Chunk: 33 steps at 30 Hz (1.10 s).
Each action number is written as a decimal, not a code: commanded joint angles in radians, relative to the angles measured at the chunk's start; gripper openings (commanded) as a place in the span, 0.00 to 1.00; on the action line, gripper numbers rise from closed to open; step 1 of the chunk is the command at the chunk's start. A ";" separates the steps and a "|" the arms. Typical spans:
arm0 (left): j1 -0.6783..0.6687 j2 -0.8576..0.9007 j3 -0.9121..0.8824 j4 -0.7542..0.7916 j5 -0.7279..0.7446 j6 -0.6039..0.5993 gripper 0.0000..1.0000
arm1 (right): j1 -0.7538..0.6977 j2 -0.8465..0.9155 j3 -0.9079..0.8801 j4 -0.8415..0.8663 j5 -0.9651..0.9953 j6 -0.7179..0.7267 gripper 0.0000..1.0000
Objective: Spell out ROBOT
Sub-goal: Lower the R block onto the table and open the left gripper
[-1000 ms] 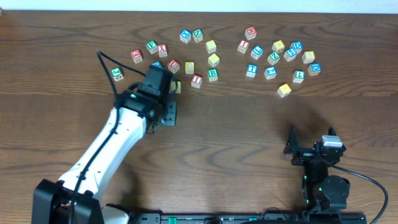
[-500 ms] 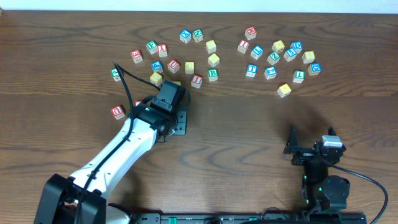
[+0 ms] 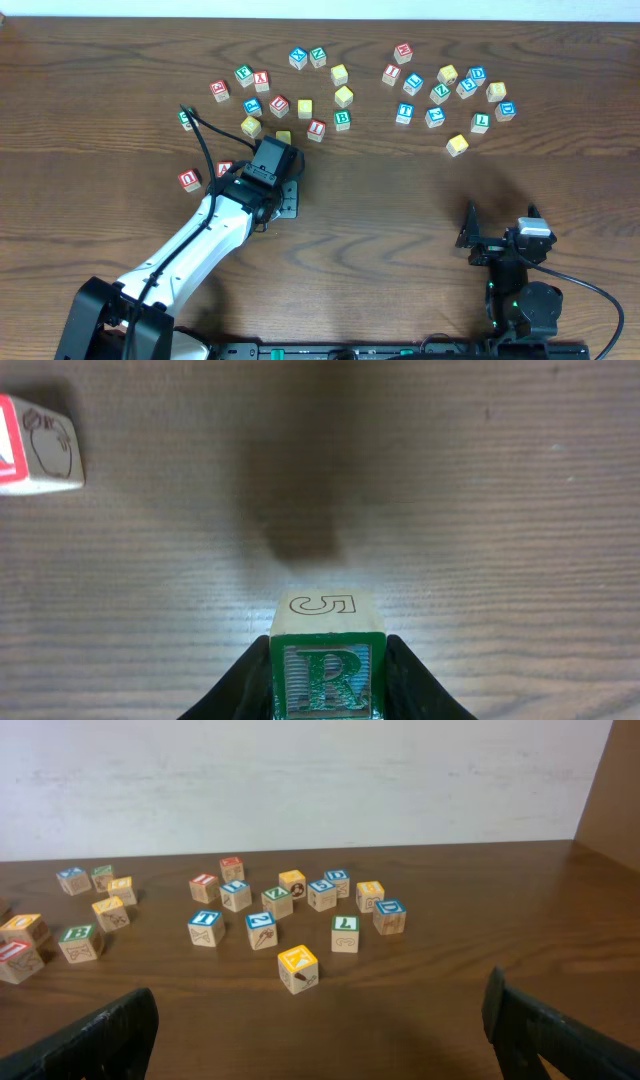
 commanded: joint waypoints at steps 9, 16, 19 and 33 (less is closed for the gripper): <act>-0.002 0.047 -0.024 0.047 -0.019 -0.010 0.15 | 0.000 -0.006 -0.002 -0.004 0.008 0.010 0.99; -0.002 0.093 -0.024 0.070 -0.018 -0.011 0.15 | 0.000 -0.006 -0.002 -0.004 0.008 0.010 0.99; -0.002 0.109 -0.024 0.077 -0.018 -0.013 0.15 | 0.000 -0.006 -0.002 -0.004 0.008 0.010 0.99; -0.002 0.127 -0.024 0.088 -0.014 -0.013 0.15 | 0.000 -0.006 -0.002 -0.004 0.008 0.010 0.99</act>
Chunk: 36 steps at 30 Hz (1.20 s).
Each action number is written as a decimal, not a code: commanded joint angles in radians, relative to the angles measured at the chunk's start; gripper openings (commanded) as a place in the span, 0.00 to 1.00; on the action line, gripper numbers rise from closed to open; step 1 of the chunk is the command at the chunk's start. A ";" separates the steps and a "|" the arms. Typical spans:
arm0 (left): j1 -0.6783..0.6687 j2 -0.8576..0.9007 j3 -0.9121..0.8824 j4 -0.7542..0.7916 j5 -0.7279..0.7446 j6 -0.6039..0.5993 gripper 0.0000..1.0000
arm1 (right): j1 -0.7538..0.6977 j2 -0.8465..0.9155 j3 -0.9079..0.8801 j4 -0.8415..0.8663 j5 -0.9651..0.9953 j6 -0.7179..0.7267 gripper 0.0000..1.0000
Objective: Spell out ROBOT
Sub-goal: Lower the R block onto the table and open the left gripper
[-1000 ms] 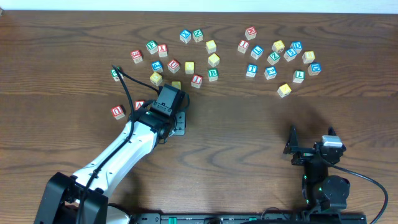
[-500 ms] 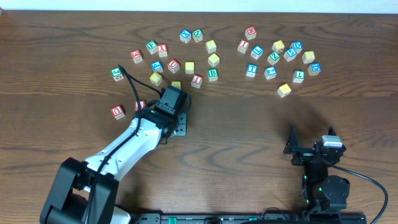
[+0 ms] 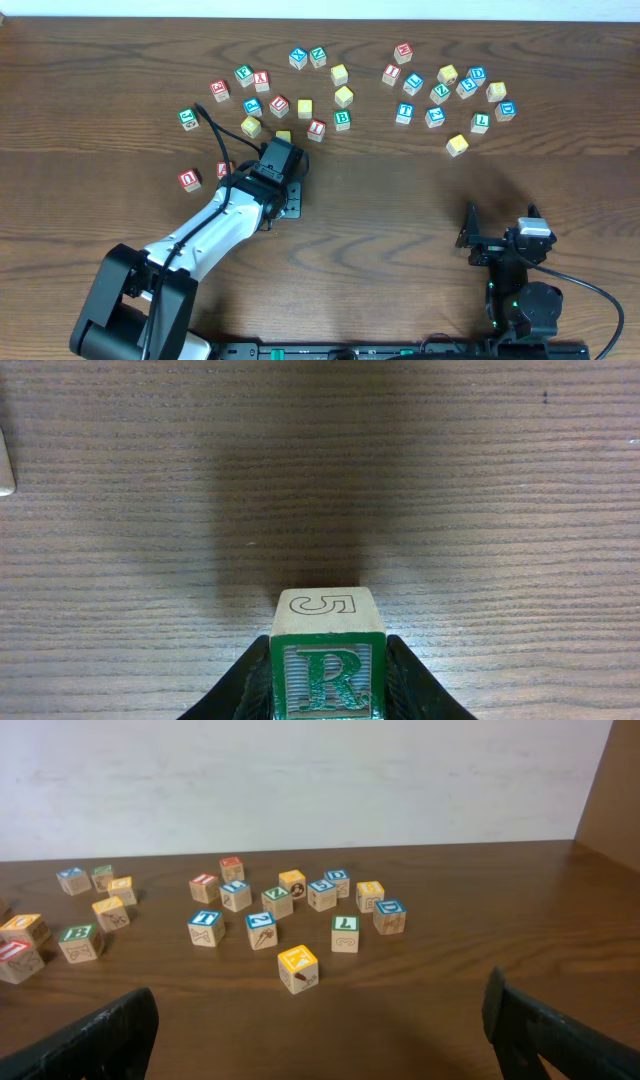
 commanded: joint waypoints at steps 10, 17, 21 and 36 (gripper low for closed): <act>-0.002 0.010 -0.008 0.001 -0.012 -0.010 0.15 | 0.000 -0.006 -0.001 -0.004 0.008 0.011 0.99; -0.002 0.027 -0.008 0.009 -0.012 -0.010 0.15 | 0.000 -0.006 -0.002 -0.004 0.008 0.011 0.99; -0.002 0.029 -0.008 0.010 -0.012 -0.010 0.15 | 0.000 -0.006 -0.001 -0.004 0.008 0.011 0.99; -0.002 0.029 -0.008 0.010 -0.012 -0.010 0.40 | 0.000 -0.006 -0.002 -0.004 0.008 0.011 0.99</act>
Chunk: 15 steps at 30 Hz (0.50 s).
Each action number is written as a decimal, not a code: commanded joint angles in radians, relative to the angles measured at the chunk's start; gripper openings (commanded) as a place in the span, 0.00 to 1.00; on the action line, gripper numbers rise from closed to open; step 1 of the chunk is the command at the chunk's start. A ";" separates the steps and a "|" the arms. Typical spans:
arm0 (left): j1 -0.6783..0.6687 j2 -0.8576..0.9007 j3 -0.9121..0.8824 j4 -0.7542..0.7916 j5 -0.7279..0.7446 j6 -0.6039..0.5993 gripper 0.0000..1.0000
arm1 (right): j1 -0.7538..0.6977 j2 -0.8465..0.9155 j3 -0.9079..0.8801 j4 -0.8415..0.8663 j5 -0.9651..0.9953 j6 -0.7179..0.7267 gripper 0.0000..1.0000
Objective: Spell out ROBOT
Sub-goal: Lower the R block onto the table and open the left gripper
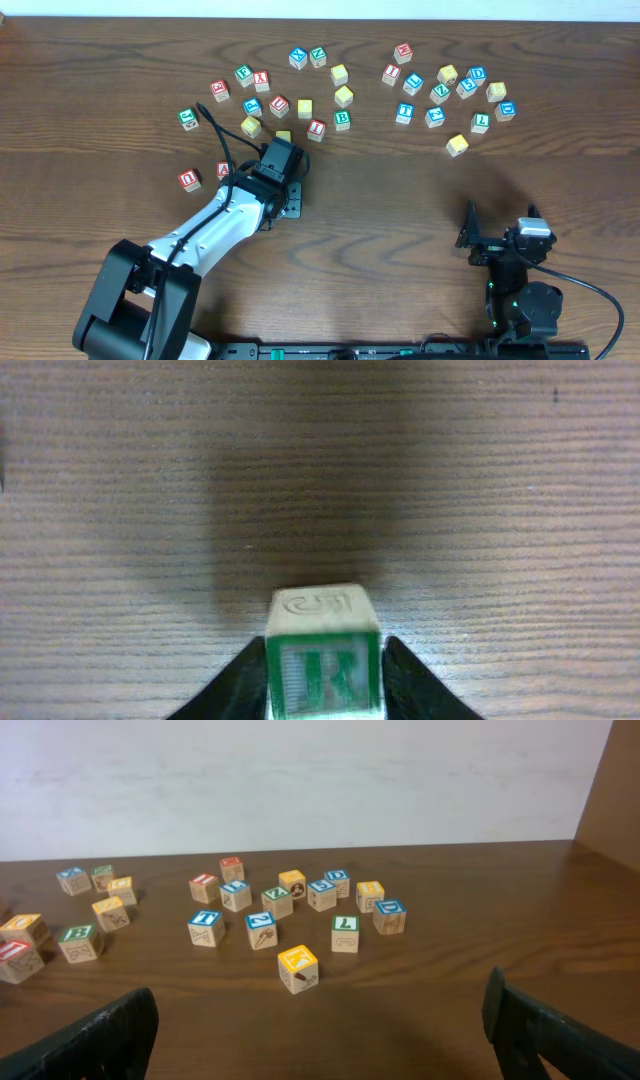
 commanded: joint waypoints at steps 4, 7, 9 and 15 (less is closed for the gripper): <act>-0.002 0.012 -0.008 -0.001 -0.012 -0.010 0.43 | 0.000 -0.006 -0.001 -0.004 0.008 0.010 0.99; -0.002 0.012 -0.008 -0.001 -0.012 -0.010 0.43 | 0.000 -0.006 -0.002 -0.004 0.008 0.010 0.99; -0.002 0.012 -0.008 -0.001 -0.012 -0.010 0.43 | 0.000 -0.006 -0.001 -0.004 0.008 0.010 0.99; -0.002 0.011 -0.008 -0.001 -0.012 -0.009 0.44 | 0.000 -0.006 -0.002 -0.004 0.008 0.010 0.99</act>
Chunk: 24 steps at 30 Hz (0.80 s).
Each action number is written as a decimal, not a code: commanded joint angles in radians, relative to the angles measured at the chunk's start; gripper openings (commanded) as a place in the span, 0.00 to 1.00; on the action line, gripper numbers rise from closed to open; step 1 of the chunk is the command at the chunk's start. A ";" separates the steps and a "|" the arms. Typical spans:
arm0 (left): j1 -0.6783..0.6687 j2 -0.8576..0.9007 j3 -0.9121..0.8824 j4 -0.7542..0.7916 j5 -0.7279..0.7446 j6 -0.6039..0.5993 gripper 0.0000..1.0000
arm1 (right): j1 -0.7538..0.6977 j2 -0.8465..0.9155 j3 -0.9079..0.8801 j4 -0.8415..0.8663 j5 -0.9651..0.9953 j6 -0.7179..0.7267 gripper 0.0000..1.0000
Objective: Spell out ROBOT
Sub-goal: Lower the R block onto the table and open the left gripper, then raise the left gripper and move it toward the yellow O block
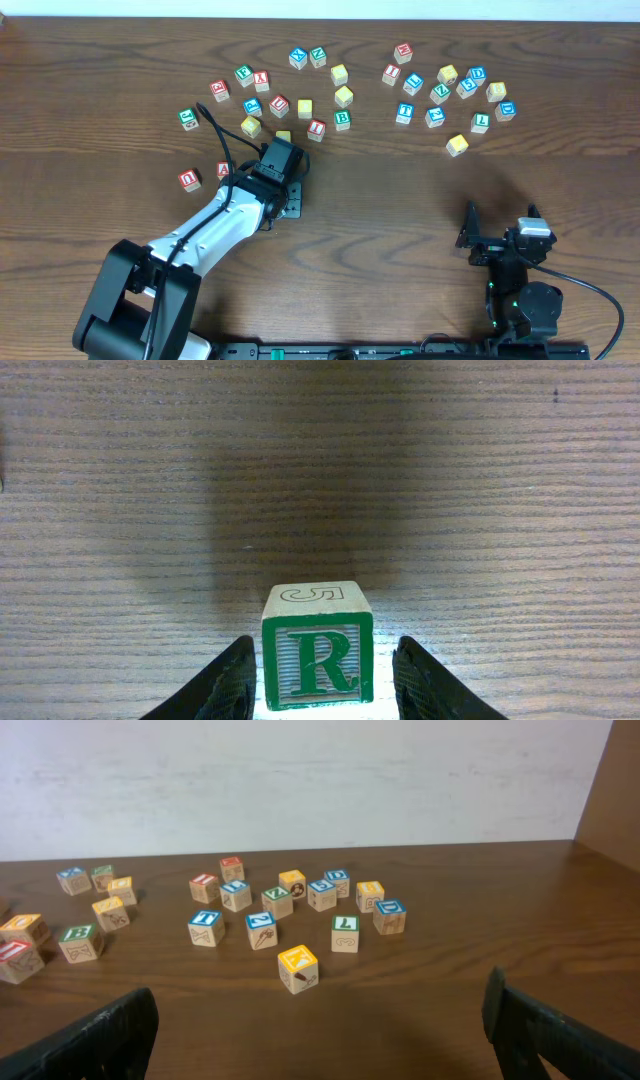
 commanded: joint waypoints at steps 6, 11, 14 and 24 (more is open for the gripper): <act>-0.002 0.005 -0.002 0.002 -0.012 0.011 0.45 | 0.000 -0.006 -0.002 -0.004 0.008 0.010 0.99; -0.002 0.003 0.025 0.001 -0.012 0.021 0.45 | 0.000 -0.006 -0.002 -0.004 0.008 0.010 0.99; -0.002 0.002 0.052 0.001 -0.012 0.029 0.45 | 0.000 -0.006 -0.002 -0.004 0.008 0.010 0.99; -0.001 -0.086 0.235 -0.041 -0.017 0.101 0.54 | 0.000 -0.006 -0.002 -0.004 0.008 0.010 0.99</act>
